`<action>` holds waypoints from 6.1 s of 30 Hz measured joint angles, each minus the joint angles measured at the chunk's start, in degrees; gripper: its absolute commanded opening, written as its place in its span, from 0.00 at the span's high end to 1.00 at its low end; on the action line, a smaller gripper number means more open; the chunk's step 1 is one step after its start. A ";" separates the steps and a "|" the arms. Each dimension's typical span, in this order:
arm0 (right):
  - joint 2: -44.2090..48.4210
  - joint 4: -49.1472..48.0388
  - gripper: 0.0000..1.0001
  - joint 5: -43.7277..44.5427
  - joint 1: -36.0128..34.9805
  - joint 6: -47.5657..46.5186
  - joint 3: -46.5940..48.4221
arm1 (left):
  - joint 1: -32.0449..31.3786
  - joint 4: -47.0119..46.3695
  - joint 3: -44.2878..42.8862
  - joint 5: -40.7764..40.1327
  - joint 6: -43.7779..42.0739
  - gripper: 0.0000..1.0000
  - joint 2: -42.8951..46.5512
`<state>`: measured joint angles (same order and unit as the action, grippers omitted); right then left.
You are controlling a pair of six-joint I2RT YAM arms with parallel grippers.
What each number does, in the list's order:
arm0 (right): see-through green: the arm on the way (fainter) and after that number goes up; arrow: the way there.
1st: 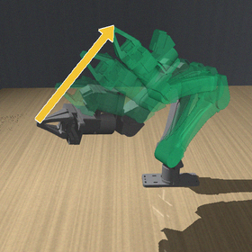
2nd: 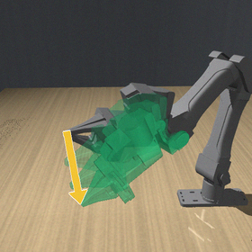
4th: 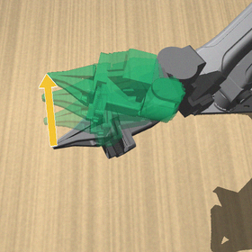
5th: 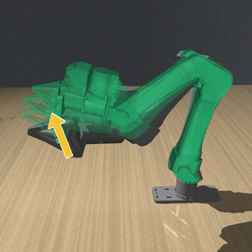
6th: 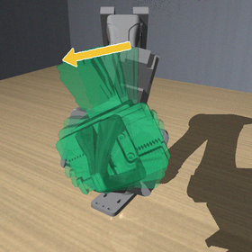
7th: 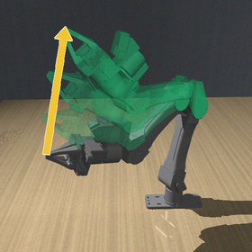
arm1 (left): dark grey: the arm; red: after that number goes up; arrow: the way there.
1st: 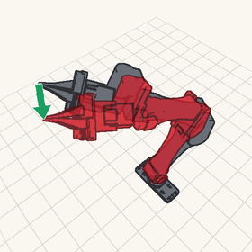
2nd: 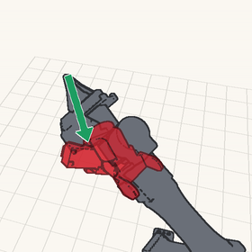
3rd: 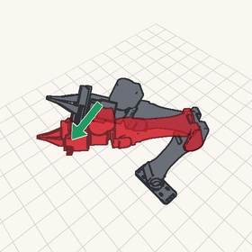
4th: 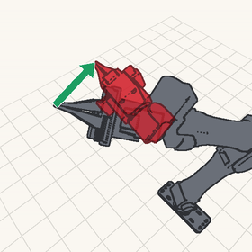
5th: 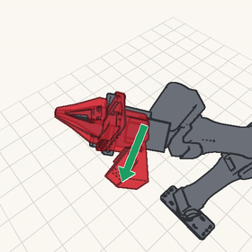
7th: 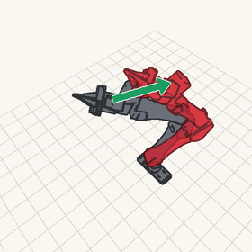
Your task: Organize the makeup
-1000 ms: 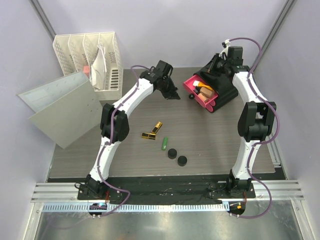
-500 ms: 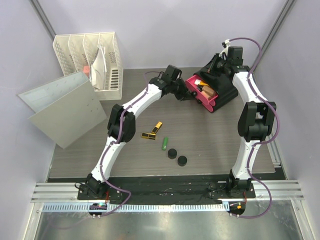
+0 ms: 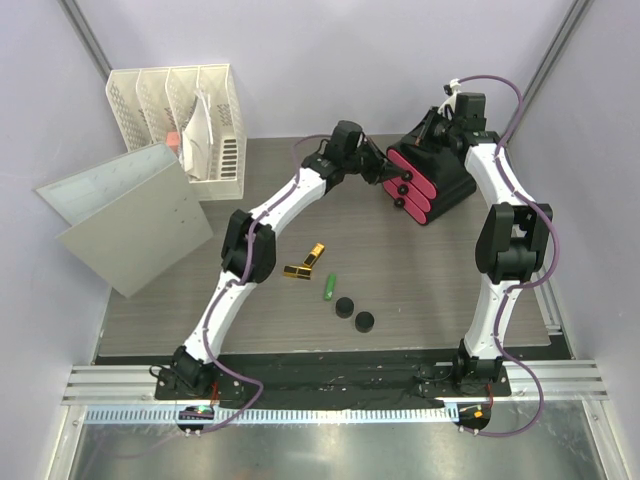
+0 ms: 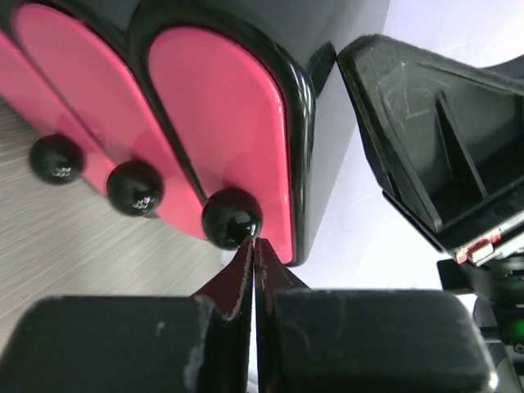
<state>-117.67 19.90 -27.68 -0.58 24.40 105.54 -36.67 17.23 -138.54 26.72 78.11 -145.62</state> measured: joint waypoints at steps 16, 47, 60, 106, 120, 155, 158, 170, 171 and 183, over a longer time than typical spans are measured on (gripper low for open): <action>0.02 -0.04 0.99 -0.13 0.00 -0.04 0.00 | -0.66 -9.62 4.92 0.11 0.63 1.00 0.83; -14.03 8.87 0.99 18.23 12.09 6.34 21.79 | 1.38 7.13 24.24 0.17 -19.08 1.00 15.63; -17.92 8.09 0.99 5.92 12.87 7.91 24.39 | 1.40 9.57 24.11 -0.37 -21.35 0.99 15.63; 8.90 4.13 0.99 -0.66 6.25 11.41 -7.67 | 3.72 8.09 28.72 0.37 -18.91 0.62 16.92; 12.09 -0.31 0.99 -3.98 6.60 10.40 -15.91 | 4.17 -20.48 40.76 6.95 0.28 0.50 11.96; 11.17 -2.23 0.99 -5.99 6.58 10.19 -15.98 | 2.49 -36.61 40.37 9.33 8.17 1.00 8.44; 11.15 -2.25 0.99 -6.03 6.58 10.19 -15.98 | 2.51 -37.53 42.36 9.14 7.69 1.00 9.53; 11.13 -2.29 0.99 -6.16 6.58 10.19 -16.00 | 3.19 -30.47 57.68 6.73 -2.64 1.00 23.54; 11.13 -2.32 0.99 -6.19 6.58 10.19 -16.04 | 3.21 -29.66 58.73 6.71 -3.48 1.00 24.63; 11.13 -3.19 0.99 -6.73 6.58 10.21 -16.57 | 3.41 -25.70 64.94 5.86 -7.65 0.56 30.21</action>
<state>-106.54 16.71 -34.41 6.00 34.61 88.97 -33.26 -8.47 -73.60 32.58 70.46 -115.42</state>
